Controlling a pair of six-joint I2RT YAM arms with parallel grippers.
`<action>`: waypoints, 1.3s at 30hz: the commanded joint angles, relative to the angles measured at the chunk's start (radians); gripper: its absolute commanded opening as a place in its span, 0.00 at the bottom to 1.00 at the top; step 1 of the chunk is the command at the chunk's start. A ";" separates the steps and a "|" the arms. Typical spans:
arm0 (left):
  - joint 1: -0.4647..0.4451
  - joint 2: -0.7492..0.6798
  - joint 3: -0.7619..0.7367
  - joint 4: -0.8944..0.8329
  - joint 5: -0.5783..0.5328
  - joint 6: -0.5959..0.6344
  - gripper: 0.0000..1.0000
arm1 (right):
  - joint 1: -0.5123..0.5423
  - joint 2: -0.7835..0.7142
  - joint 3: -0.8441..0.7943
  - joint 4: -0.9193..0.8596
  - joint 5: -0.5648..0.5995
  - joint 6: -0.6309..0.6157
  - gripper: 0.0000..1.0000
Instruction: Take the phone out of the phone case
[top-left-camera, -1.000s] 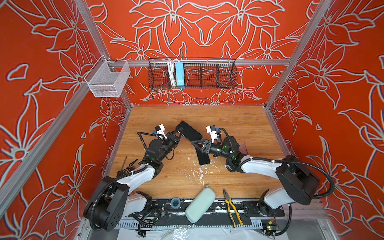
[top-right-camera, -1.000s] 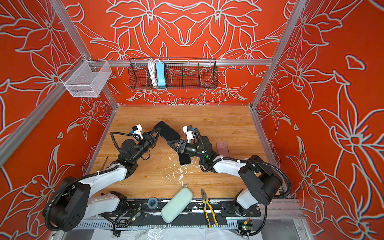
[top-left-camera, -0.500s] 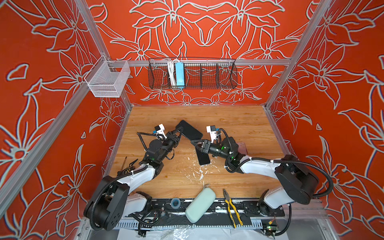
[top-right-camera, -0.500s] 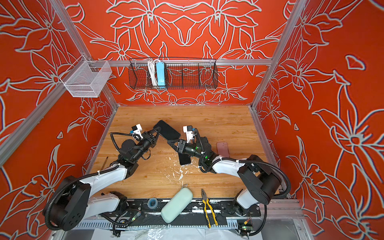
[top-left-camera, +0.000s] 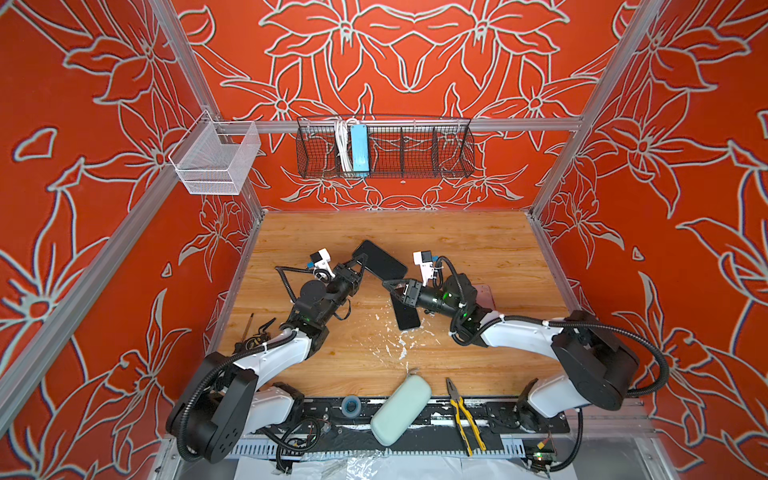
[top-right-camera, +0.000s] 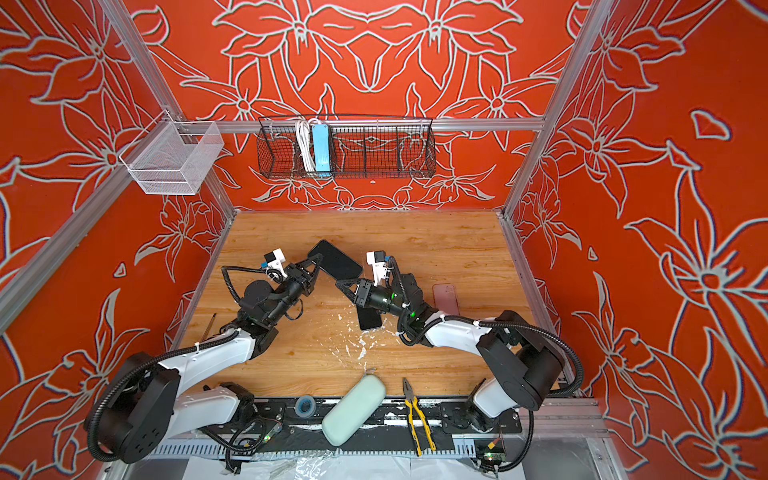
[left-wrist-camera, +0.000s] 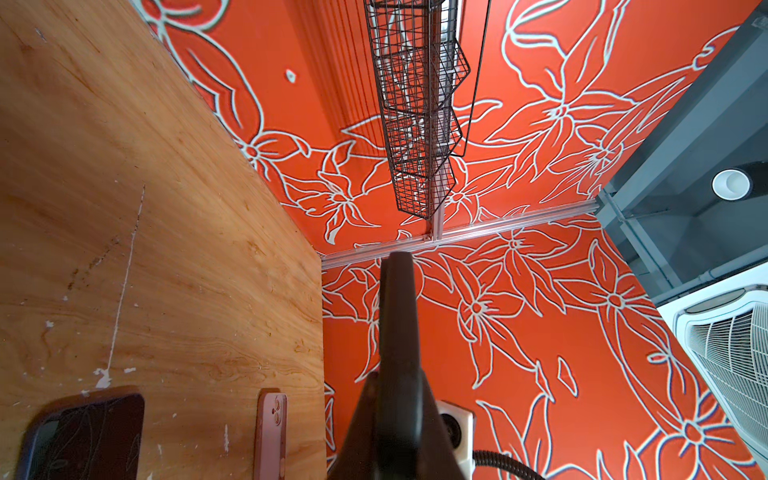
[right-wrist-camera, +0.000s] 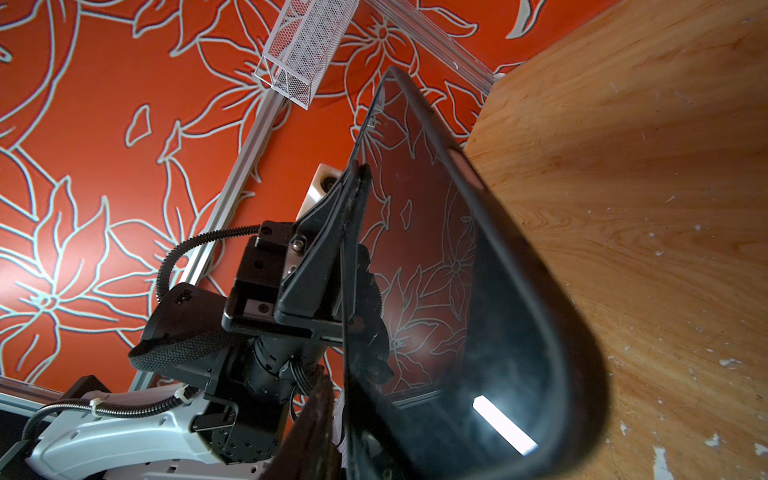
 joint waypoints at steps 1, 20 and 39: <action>-0.012 -0.029 0.021 0.079 -0.009 -0.016 0.00 | 0.007 -0.032 0.035 0.009 0.014 -0.018 0.34; -0.035 -0.030 0.018 0.077 -0.024 -0.021 0.00 | 0.007 -0.066 0.026 -0.009 0.043 -0.041 0.26; -0.106 -0.014 0.049 -0.006 -0.108 -0.103 0.00 | 0.020 -0.159 0.076 -0.299 0.150 -0.276 0.15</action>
